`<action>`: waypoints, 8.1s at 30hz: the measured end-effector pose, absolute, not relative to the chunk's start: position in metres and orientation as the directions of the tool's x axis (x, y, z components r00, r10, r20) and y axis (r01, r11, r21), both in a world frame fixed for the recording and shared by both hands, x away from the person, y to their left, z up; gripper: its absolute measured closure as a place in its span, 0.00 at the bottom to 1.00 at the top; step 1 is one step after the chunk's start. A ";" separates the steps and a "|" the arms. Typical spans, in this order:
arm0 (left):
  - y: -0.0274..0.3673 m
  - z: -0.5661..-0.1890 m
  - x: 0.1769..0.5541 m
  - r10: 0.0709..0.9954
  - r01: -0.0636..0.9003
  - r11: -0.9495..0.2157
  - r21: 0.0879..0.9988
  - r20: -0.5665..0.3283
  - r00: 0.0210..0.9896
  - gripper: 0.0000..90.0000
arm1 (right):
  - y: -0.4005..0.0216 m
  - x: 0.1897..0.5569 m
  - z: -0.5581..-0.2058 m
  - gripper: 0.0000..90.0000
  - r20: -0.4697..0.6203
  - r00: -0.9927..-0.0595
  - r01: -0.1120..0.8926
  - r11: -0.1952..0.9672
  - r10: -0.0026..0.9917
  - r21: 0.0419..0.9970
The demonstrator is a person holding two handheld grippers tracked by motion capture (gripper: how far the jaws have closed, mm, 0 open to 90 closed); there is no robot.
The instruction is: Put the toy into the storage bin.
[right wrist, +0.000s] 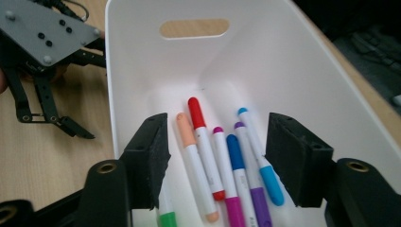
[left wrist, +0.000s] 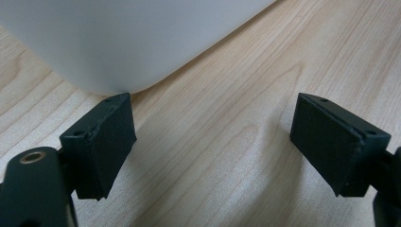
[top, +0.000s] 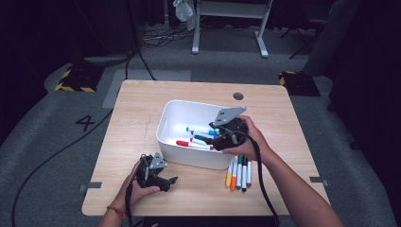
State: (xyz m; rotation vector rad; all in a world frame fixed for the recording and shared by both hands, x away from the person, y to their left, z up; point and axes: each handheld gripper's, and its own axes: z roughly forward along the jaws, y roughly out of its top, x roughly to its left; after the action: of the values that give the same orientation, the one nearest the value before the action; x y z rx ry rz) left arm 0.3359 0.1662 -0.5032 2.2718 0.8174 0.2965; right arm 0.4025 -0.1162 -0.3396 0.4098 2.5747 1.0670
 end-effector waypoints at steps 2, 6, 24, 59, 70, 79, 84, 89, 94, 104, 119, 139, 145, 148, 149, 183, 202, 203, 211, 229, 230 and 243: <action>0.166 -0.503 0.336 0.632 0.473 -0.560 0.680 -0.019 0.775 0.17 | -0.128 0.399 -0.333 0.41 -0.194 -0.891 0.136 0.649 0.410 0.749; 0.166 -0.503 0.336 0.632 0.473 -0.560 0.680 -0.018 0.775 0.17 | -0.154 0.392 -0.325 0.39 -0.225 -0.846 0.148 0.620 0.482 0.771; 0.166 -0.503 0.336 0.632 0.476 -0.558 0.680 -0.023 0.774 0.16 | -0.250 0.381 -0.406 0.35 -0.127 -0.737 0.367 0.551 0.664 0.750; 0.166 -0.503 0.336 0.633 0.475 -0.558 0.680 -0.021 0.774 0.17 | -0.290 0.403 -0.488 0.78 -0.008 -0.663 0.561 0.504 0.749 0.657; 0.166 -0.503 0.336 0.633 0.475 -0.558 0.681 -0.021 0.774 0.17 | -0.296 0.401 -0.485 0.84 -0.001 -0.682 0.537 0.502 0.731 0.678; 0.166 -0.503 0.336 0.633 0.476 -0.557 0.681 -0.023 0.774 0.17 | -0.299 0.390 -0.451 0.84 0.011 -0.712 0.452 0.446 0.702 0.773; 0.166 -0.503 0.336 0.633 0.475 -0.557 0.681 -0.022 0.774 0.17 | -0.294 0.382 -0.422 0.84 -0.003 -0.742 0.385 0.431 0.670 0.816; 0.166 -0.503 0.336 0.634 0.477 -0.556 0.681 -0.023 0.773 0.17 | -0.289 0.376 -0.386 0.84 -0.020 -0.769 0.318 0.410 0.638 0.855; 0.166 -0.503 0.336 0.634 0.476 -0.557 0.680 -0.021 0.773 0.17 | -0.275 0.374 -0.349 0.84 -0.026 -0.802 0.267 0.397 0.597 0.878; 0.166 -0.503 0.336 0.634 0.476 -0.557 0.680 -0.022 0.773 0.17 | -0.229 0.381 -0.299 0.84 -0.075 -0.850 0.188 0.434 0.521 0.881; 0.166 -0.503 0.336 0.634 0.476 -0.558 0.680 -0.021 0.773 0.17 | -0.166 0.402 -0.274 0.84 -0.068 -0.889 0.173 0.470 0.452 0.866; 0.166 -0.503 0.336 0.634 0.475 -0.558 0.681 -0.020 0.773 0.17 | -0.097 0.425 -0.335 0.84 -0.038 -0.929 0.232 0.658 0.368 0.716; 0.166 -0.503 0.336 0.634 0.475 -0.558 0.680 -0.020 0.773 0.17 | -0.081 0.424 -0.349 0.84 -0.038 -0.949 0.222 0.745 0.314 0.629; 0.166 -0.503 0.336 0.634 0.475 -0.558 0.680 -0.020 0.773 0.17 | -0.074 0.423 -0.355 0.84 -0.029 -0.955 0.225 0.783 0.295 0.580; 0.166 -0.503 0.336 0.634 0.475 -0.558 0.680 -0.020 0.773 0.17 | -0.071 0.423 -0.357 0.84 -0.020 -0.956 0.231 0.794 0.292 0.563; 0.166 -0.503 0.336 0.634 0.476 -0.557 0.680 -0.023 0.773 0.17 | -0.128 0.397 -0.335 0.45 -0.135 -0.918 0.149 0.639 0.374 0.755; 0.166 -0.503 0.336 0.634 0.477 -0.556 0.681 -0.024 0.773 0.17 | -0.233 0.369 -0.389 0.40 -0.129 -0.812 0.278 0.571 0.569 0.773; 0.166 -0.503 0.336 0.634 0.476 -0.557 0.680 -0.022 0.773 0.17 | -0.236 0.369 -0.397 0.40 -0.119 -0.811 0.293 0.573 0.573 0.765; 0.166 -0.503 0.336 0.634 0.477 -0.557 0.680 -0.023 0.773 0.17 | -0.246 0.373 -0.446 0.40 -0.051 -0.793 0.398 0.580 0.608 0.711; 0.166 -0.503 0.335 0.634 0.477 -0.556 0.680 -0.023 0.773 0.17 | -0.260 0.379 -0.486 0.49 0.025 -0.746 0.520 0.559 0.666 0.646; 0.166 -0.503 0.335 0.634 0.477 -0.557 0.680 -0.023 0.773 0.17 | -0.263 0.380 -0.486 0.52 0.035 -0.737 0.532 0.548 0.675 0.645; 0.166 -0.503 0.335 0.634 0.477 -0.556 0.680 -0.023 0.773 0.17 | -0.288 0.391 -0.488 0.78 0.012 -0.678 0.557 0.504 0.735 0.660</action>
State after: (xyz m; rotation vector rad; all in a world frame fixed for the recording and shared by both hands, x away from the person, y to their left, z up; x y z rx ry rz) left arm 0.3354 0.1656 -0.5033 2.2685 0.8232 0.2925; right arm 0.3907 -0.2875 -0.4879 1.0920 2.4790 0.9418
